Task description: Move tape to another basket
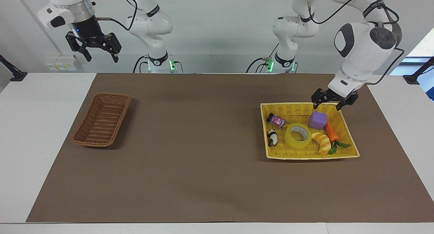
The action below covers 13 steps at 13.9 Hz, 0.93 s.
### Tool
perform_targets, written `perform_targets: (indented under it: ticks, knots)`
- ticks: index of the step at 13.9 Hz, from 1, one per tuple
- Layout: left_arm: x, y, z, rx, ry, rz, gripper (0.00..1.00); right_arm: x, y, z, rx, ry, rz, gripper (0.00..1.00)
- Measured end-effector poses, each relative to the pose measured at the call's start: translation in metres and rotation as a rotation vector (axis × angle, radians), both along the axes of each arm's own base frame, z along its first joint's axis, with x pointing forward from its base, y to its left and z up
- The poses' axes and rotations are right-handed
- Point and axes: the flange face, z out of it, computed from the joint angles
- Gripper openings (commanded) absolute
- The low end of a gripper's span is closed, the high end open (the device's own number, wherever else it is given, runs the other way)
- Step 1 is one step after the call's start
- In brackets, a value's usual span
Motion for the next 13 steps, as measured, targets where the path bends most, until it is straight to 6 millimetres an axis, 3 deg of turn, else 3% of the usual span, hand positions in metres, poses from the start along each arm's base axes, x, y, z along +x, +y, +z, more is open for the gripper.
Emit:
perform_targets:
  ticks: [8, 13]
  knots:
    - [0.031, -0.007, -0.095, 0.014, 0.002, 0.188, 1.00, 0.000, 0.000, 0.000, 0.000, 0.000, 0.000, 1.00]
    - [0.025, -0.009, -0.138, 0.021, 0.024, 0.262, 0.97, 0.000, 0.000, 0.000, 0.000, 0.000, 0.000, 1.00]
